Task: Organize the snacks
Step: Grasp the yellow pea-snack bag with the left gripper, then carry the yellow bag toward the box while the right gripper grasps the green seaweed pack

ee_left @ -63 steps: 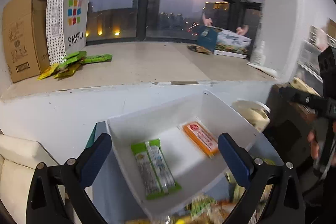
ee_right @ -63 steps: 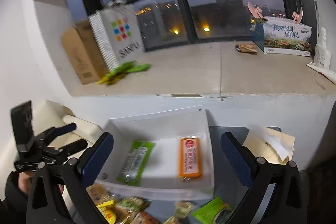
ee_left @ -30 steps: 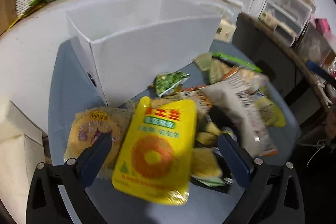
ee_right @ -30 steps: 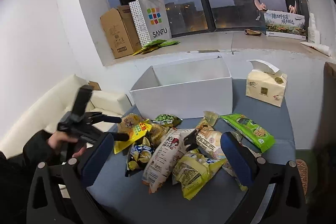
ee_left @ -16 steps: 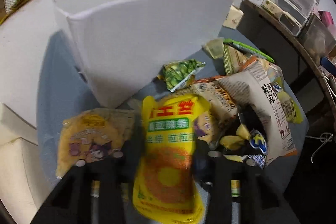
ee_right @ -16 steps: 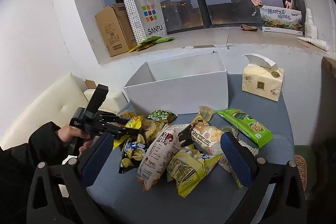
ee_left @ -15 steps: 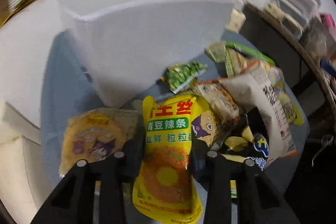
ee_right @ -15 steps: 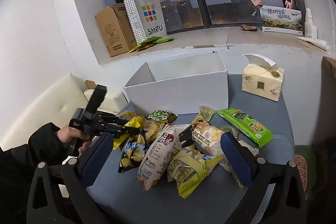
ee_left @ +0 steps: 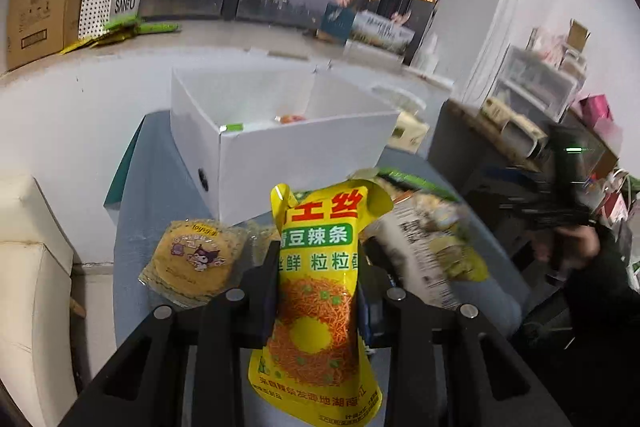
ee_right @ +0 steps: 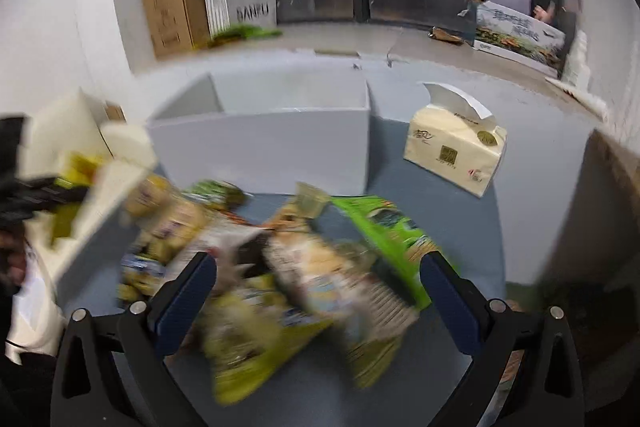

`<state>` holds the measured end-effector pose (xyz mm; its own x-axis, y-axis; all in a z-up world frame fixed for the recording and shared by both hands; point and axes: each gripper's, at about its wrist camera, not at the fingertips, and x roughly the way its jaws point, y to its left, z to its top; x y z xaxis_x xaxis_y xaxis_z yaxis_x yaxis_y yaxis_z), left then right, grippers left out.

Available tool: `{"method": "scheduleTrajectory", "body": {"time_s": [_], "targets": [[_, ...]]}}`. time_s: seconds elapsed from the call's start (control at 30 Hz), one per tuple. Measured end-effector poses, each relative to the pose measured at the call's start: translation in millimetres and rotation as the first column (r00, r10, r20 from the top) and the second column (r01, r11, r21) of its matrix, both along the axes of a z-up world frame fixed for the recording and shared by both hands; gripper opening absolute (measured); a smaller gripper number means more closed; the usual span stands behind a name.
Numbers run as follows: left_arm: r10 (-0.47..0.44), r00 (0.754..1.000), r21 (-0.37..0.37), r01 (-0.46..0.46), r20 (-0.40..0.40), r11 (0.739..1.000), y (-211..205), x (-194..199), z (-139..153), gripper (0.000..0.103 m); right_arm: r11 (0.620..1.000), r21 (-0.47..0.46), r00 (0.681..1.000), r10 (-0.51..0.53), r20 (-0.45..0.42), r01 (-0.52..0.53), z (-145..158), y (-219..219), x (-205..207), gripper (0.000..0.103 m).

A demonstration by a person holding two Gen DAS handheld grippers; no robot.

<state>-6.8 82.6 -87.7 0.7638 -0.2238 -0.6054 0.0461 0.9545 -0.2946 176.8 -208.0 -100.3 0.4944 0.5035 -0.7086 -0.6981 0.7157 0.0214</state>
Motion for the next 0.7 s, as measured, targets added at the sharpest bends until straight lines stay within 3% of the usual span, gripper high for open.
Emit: {"method": "scheduleTrajectory", "body": {"time_s": [0.2,0.4,0.6,0.7], "targets": [[-0.005,1.000,-0.025,0.005,0.021,1.000,-9,-5,8,0.034,0.989,-0.112,0.995,0.089,-0.052,-0.095,-27,22,61,0.103],[-0.012,1.000,-0.033,0.013,0.025,0.999,-9,-6,8,0.034,0.973,-0.196,0.989,0.103,-0.110,-0.123,-49,42,108,0.103],[-0.025,1.000,-0.046,0.026,0.015,0.999,-10,-5,4,0.034,0.965,-0.229,0.961,0.065,-0.268,-0.130,-81,42,146,0.102],[-0.037,0.999,-0.052,0.038,0.020,0.998,-10,-5,3,0.034,0.981,-0.159,0.943,0.055,-0.329,-0.113,-85,32,153,0.072]]}}
